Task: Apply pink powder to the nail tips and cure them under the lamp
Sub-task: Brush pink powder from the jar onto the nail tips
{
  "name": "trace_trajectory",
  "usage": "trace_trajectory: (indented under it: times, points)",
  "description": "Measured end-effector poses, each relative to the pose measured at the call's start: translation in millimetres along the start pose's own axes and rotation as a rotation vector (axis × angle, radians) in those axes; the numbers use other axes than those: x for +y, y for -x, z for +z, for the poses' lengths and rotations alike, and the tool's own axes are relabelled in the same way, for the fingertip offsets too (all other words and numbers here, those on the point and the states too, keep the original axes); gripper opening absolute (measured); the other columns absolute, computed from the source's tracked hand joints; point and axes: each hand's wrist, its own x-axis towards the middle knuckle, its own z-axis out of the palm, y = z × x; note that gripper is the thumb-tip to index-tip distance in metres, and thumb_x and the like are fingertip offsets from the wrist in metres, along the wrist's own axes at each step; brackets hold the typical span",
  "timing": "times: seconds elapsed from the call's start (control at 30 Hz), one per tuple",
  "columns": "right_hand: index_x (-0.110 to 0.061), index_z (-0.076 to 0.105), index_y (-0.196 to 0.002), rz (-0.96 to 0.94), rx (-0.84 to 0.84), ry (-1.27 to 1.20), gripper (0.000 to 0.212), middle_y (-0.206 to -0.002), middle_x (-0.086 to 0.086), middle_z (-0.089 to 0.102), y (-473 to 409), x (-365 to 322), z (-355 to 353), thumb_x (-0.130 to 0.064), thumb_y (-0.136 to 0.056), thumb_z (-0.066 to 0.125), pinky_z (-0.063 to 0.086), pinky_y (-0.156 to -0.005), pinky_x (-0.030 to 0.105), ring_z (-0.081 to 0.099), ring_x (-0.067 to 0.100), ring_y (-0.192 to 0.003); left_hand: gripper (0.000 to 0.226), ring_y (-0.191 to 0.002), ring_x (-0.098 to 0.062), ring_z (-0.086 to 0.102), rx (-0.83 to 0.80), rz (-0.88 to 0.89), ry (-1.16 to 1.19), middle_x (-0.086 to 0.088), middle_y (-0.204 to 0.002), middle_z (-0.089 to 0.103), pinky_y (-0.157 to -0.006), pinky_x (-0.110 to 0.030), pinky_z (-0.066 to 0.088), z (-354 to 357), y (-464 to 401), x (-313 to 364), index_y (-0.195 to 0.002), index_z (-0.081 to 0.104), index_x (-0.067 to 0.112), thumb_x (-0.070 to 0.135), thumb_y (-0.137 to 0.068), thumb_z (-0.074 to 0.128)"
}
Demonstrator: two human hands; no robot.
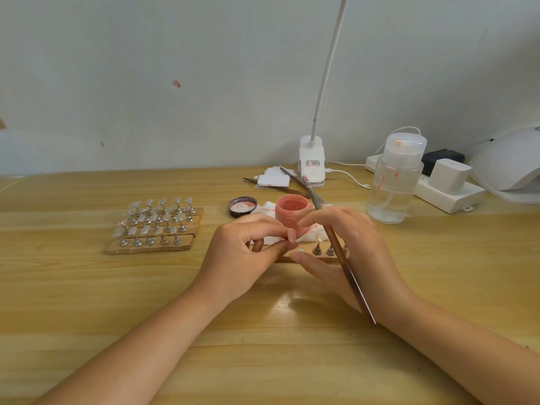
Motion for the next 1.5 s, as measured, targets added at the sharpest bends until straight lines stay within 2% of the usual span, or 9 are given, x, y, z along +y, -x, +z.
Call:
trace_trajectory:
  times: [0.33, 0.5, 0.87, 0.97, 1.1, 1.17, 1.3, 1.4, 1.5]
  points:
    - [-0.038, 0.047, -0.094, 0.015, -0.021, 0.0, 0.022, -0.093, -0.018, 0.062, -1.4, -1.2, -0.2, -0.043, -0.075, 0.058, 0.027, -0.089, 0.007, 0.051, 0.0, -0.097, 0.017, -0.064, 0.006, 0.051, -0.052, -0.021, -0.019, 0.004, -0.076, 0.066, -0.051, -0.01, 0.035, -1.3, -0.1, -0.4, -0.081, 0.073, 0.012, -0.003, -0.072, 0.071]
    - [-0.038, 0.047, -0.092, 0.025, -0.016, -0.001, 0.03, -0.09, -0.015, 0.064, -0.7, -2.7, -0.6, -0.035, -0.071, 0.07, 0.032, -0.086, 0.011, 0.052, 0.0, -0.094, 0.017, -0.061, 0.005, 0.05, -0.061, -0.012, -0.03, 0.003, -0.077, 0.067, -0.052, -0.01, 0.034, -1.7, -0.4, -1.6, -0.081, 0.073, 0.013, -0.001, -0.072, 0.072]
    - [-0.036, 0.049, -0.092, 0.007, 0.001, -0.044, 0.019, -0.09, -0.022, 0.056, -1.6, -2.8, -1.7, -0.038, -0.077, 0.06, 0.041, -0.079, 0.019, 0.053, -0.002, -0.091, 0.021, -0.061, 0.007, 0.05, -0.065, -0.004, -0.026, 0.005, -0.077, 0.066, -0.052, -0.01, 0.036, -2.3, -0.8, -0.5, -0.081, 0.07, 0.017, -0.002, -0.071, 0.071]
    - [-0.031, 0.053, -0.091, 0.021, 0.015, -0.079, 0.019, -0.091, -0.022, 0.056, -1.5, -3.0, -2.6, -0.035, -0.076, 0.064, 0.04, -0.079, 0.012, 0.053, -0.003, -0.091, 0.022, -0.057, 0.005, 0.048, -0.03, 0.003, -0.041, 0.018, -0.075, 0.064, -0.052, -0.01, 0.037, -2.7, -1.2, 1.7, -0.084, 0.069, 0.021, 0.006, -0.069, 0.075]
    - [-0.025, 0.057, -0.085, 0.125, 0.069, -0.166, 0.022, -0.085, -0.022, 0.059, -1.1, -0.6, -3.6, -0.017, -0.073, 0.074, 0.04, -0.074, 0.009, 0.057, 0.001, -0.085, 0.032, -0.067, -0.011, 0.05, 0.032, -0.038, -0.124, 0.035, -0.075, 0.055, -0.065, -0.002, 0.035, -2.5, -2.3, 3.7, -0.085, 0.059, 0.036, 0.028, -0.062, 0.08]
    - [-0.032, 0.053, -0.083, 0.191, 0.077, -0.203, 0.033, -0.082, -0.019, 0.061, -1.3, 0.0, -4.0, -0.01, -0.073, 0.077, 0.042, -0.074, 0.012, 0.058, 0.001, -0.083, 0.038, -0.065, -0.004, 0.046, 0.042, -0.111, -0.162, 0.033, -0.079, 0.054, -0.066, -0.002, 0.033, -1.9, -1.9, 0.9, -0.084, 0.053, 0.038, 0.038, -0.057, 0.08]
    - [-0.036, 0.051, -0.081, 0.261, 0.071, -0.237, 0.039, -0.08, -0.018, 0.061, -1.6, -1.1, -4.2, -0.007, -0.074, 0.076, 0.049, -0.075, 0.034, 0.059, 0.002, -0.082, 0.051, -0.076, -0.003, 0.046, -0.024, -0.254, -0.183, 0.02, -0.088, 0.053, -0.069, -0.009, 0.036, -1.1, -1.6, -5.0, -0.088, 0.048, 0.032, 0.055, -0.048, 0.07]
    - [-0.037, 0.051, -0.081, 0.271, 0.041, -0.249, 0.037, -0.078, -0.022, 0.059, 0.1, 1.3, -3.6, -0.009, -0.074, 0.076, 0.043, -0.07, 0.024, 0.058, -0.001, -0.083, 0.058, -0.086, -0.01, 0.051, -0.07, -0.322, -0.18, 0.018, -0.089, 0.056, -0.084, -0.028, 0.041, 0.1, -2.0, -6.8, -0.091, 0.046, 0.032, 0.06, -0.044, 0.067]
    - [-0.035, 0.052, -0.082, 0.253, 0.038, -0.212, 0.035, -0.079, -0.022, 0.059, 0.7, 3.4, -2.3, -0.011, -0.074, 0.077, 0.039, -0.069, 0.018, 0.056, -0.003, -0.083, 0.057, -0.085, -0.005, 0.056, -0.104, -0.35, -0.157, 0.017, -0.084, 0.061, -0.087, -0.032, 0.043, 0.9, -2.2, -7.9, -0.092, 0.045, 0.032, 0.054, -0.048, 0.075]
